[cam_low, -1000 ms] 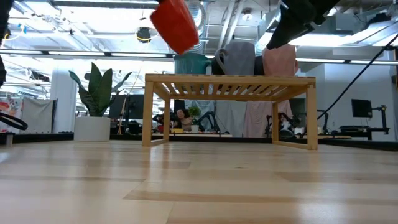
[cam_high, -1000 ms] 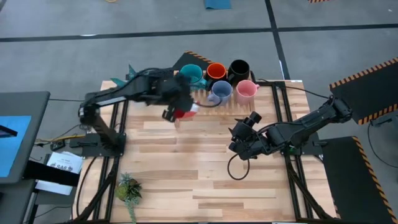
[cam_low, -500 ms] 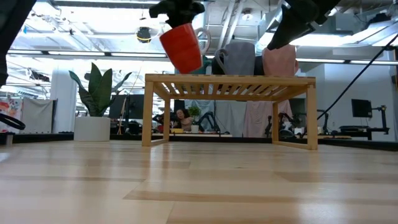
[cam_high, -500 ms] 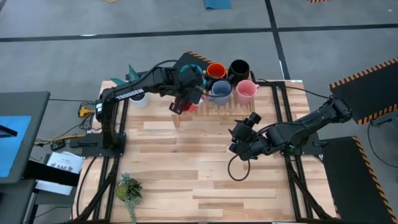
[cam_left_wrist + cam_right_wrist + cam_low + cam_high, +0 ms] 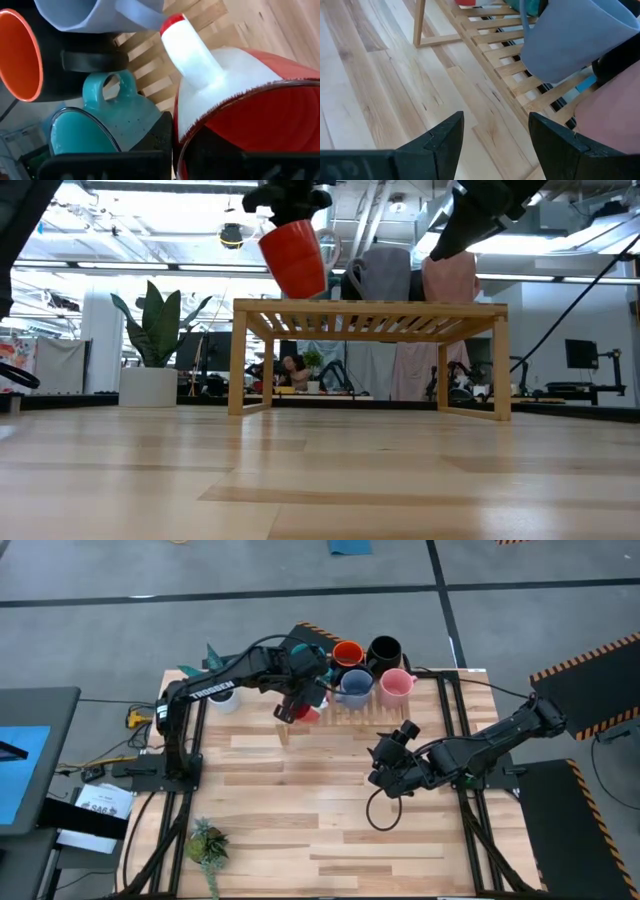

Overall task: Place coffee mugs
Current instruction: Put the red mug on the shelf, then return to Home Position

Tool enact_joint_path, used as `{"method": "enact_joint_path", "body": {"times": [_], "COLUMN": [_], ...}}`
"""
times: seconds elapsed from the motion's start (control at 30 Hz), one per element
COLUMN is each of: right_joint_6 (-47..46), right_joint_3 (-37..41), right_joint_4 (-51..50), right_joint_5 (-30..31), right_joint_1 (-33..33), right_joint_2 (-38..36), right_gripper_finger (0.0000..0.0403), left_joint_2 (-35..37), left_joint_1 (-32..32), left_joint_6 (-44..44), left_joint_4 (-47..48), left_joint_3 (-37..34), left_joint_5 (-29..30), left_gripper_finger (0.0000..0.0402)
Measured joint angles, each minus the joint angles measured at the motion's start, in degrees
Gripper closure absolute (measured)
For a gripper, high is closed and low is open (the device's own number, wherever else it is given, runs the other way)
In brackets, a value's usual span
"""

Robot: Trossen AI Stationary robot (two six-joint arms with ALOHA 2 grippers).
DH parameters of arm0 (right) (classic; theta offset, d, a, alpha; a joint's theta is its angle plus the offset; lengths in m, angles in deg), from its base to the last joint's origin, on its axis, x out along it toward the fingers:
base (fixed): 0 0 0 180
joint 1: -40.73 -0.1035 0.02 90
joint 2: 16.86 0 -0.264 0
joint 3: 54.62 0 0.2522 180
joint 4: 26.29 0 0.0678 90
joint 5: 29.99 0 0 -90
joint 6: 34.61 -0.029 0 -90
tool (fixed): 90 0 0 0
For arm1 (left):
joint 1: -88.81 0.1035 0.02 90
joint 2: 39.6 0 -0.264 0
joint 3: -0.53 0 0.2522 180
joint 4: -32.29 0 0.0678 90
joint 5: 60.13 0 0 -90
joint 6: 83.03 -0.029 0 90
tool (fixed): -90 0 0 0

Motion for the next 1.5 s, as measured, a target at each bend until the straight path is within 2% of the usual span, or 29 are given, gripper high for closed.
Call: {"method": "enact_joint_path", "body": {"times": [0.43,0.63,0.77,0.9,1.07,1.17,1.27,1.43,1.5], "right_joint_6": [0.0,0.0,0.0,0.0,0.0,0.0,0.0,0.0,0.0], "right_joint_3": [0.0,0.0,0.0,0.0,0.0,0.0,0.0,0.0,0.0], "right_joint_4": [0.2,0.2,0.2,0.2,0.2,0.2,0.2,0.0,-0.1], "right_joint_5": [0.0,0.0,0.0,0.0,0.0,0.0,0.0,0.0,0.0], "right_joint_1": [0.0,0.0,0.0,0.0,0.0,0.0,0.0,0.0,0.0], "right_joint_2": [0.0,0.0,0.0,0.0,0.0,0.0,0.0,0.0,0.0], "right_gripper_finger": [0.0154,0.0154,0.0154,0.0154,0.0154,0.0154,0.0154,0.0154,0.0154], "left_joint_2": [-0.5,-0.5,-0.5,-0.4,-0.4,-0.4,2.6,10.0,13.9], "left_joint_1": [0.0,0.0,-0.2,-0.7,-1.9,-2.5,-2.6,0.3,1.8], "left_joint_6": [-2.5,-2.3,-2.3,-2.3,-1.9,1.8,9.1,22.8,25.7], "left_joint_4": [-6.2,-6.7,-6.8,-6.7,-5.1,-1.5,0.6,7.2,5.6], "left_joint_3": [-0.3,-0.3,-0.2,1.7,6.8,11.9,11.7,8.9,5.7], "left_joint_5": [0.4,1.8,2.7,7.3,12.4,14.6,11.3,-5.0,-9.4], "left_gripper_finger": [0.0287,0.0249,0.0234,0.0231,0.0231,0.0231,0.0234,0.0262,0.0281]}}
